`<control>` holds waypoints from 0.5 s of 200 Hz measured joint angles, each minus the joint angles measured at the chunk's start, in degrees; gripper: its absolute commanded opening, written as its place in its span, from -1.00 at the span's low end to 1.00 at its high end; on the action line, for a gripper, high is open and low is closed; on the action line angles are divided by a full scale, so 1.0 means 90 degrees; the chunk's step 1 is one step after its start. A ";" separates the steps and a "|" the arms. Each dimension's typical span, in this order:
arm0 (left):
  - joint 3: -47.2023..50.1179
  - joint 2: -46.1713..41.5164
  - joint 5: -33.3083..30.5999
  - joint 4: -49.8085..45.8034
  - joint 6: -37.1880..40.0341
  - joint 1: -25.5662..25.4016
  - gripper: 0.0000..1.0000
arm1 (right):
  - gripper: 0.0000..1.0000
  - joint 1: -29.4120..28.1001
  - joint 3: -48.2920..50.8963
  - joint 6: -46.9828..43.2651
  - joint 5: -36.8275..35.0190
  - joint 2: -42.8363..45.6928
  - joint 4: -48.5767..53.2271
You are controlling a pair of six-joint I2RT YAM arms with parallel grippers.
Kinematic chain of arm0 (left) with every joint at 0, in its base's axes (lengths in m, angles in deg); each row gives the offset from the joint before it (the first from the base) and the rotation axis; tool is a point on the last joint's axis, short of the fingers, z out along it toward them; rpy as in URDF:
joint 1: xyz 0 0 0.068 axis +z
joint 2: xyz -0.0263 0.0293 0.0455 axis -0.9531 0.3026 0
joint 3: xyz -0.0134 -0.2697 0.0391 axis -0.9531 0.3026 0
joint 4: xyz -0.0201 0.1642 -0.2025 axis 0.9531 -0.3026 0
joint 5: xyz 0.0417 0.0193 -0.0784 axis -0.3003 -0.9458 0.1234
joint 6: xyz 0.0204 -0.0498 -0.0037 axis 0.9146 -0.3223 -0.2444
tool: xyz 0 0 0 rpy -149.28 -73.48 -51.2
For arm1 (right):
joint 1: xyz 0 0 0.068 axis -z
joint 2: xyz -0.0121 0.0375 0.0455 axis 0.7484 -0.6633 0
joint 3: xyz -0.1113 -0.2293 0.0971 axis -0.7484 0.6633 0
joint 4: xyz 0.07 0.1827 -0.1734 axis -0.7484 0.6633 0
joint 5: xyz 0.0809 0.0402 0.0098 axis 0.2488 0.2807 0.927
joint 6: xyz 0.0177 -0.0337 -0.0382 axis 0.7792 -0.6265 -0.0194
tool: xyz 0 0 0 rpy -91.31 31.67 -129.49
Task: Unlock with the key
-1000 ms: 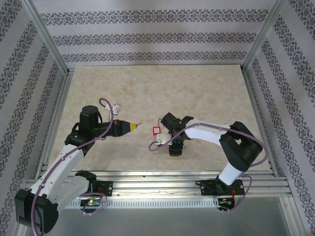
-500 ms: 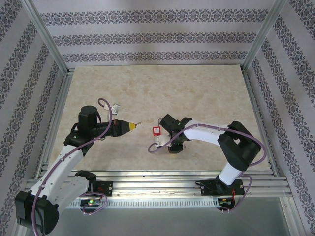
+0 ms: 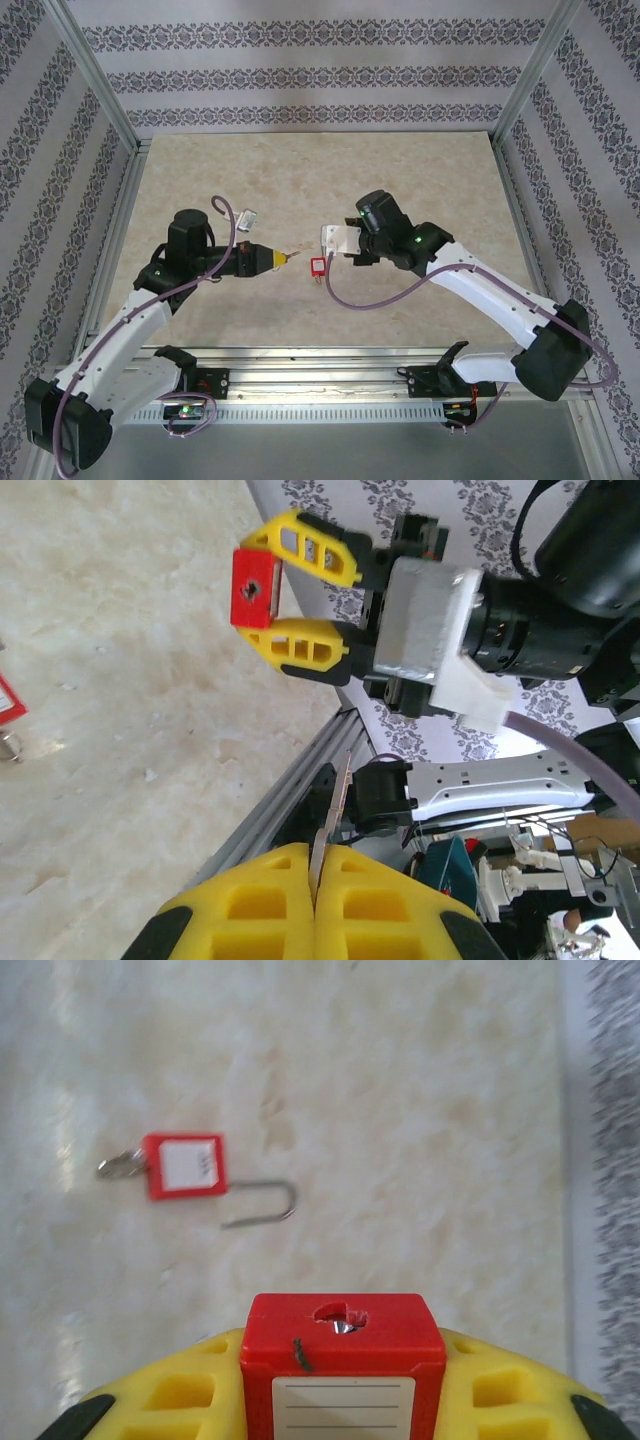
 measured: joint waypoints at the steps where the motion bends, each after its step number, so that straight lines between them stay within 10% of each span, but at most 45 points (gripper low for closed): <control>1: -0.0032 0.0015 -0.0010 -0.0012 -0.0002 -0.0022 -1.00 | -0.89 0.0000 -0.0010 -0.0002 0.0002 0.0000 -0.0007; 100: -0.0440 0.1042 -0.0767 -0.0503 0.0204 -0.0979 -1.00 | -0.90 -0.0199 -0.0243 -0.0255 0.0379 -0.0056 0.0238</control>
